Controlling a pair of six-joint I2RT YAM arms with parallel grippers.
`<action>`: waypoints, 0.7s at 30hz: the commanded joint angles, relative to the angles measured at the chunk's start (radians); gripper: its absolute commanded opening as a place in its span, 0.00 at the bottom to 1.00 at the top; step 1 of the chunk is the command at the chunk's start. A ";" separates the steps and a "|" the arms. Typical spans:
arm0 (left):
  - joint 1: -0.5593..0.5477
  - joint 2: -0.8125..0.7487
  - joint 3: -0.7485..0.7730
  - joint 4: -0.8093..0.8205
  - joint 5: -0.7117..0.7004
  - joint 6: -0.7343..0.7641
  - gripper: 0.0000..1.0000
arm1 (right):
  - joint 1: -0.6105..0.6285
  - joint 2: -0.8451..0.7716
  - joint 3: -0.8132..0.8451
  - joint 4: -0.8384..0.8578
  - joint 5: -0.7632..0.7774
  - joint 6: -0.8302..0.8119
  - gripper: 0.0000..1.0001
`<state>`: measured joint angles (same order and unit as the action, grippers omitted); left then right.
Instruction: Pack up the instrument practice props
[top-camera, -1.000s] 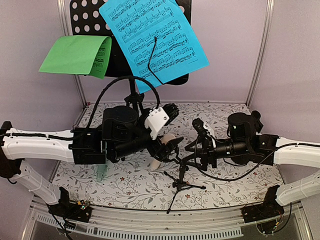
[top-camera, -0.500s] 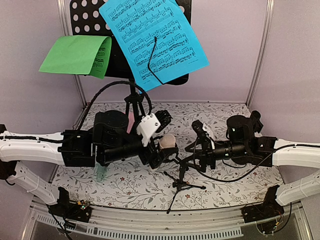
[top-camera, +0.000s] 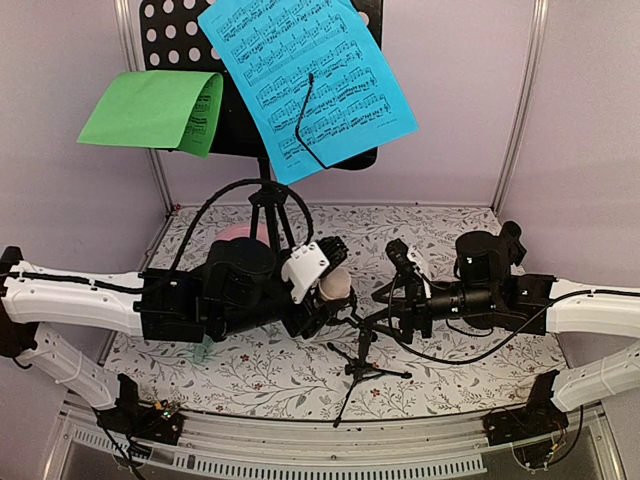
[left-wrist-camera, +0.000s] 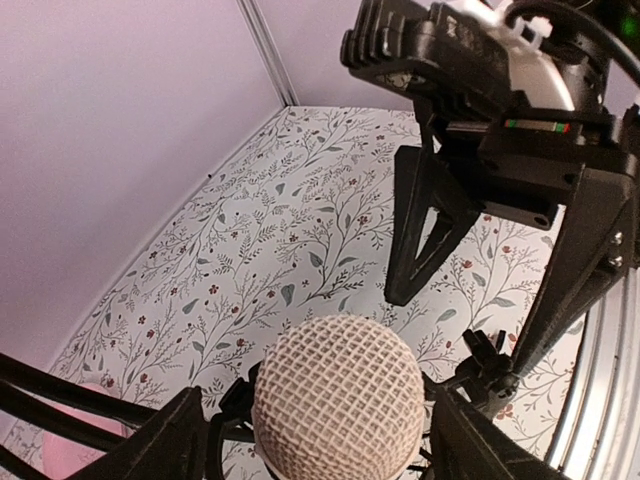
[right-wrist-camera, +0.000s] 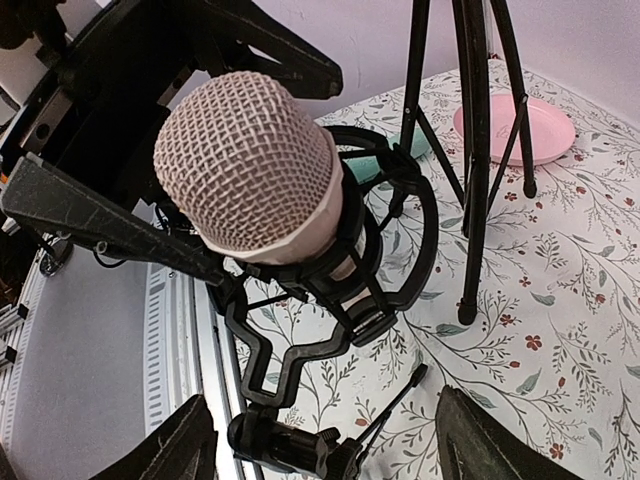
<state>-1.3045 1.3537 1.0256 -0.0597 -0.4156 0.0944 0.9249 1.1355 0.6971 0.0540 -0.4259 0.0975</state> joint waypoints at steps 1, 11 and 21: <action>-0.006 0.037 0.017 0.052 -0.058 -0.002 0.72 | 0.008 0.011 -0.007 0.014 0.009 0.009 0.77; -0.045 0.115 0.068 0.083 -0.139 0.027 0.51 | 0.008 0.016 -0.007 0.010 0.015 0.009 0.76; -0.061 0.108 0.094 0.081 -0.127 0.019 0.45 | 0.007 0.049 -0.002 0.016 0.030 0.015 0.76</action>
<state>-1.3426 1.4666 1.0824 -0.0048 -0.5446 0.1158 0.9249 1.1664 0.6971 0.0547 -0.4171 0.1013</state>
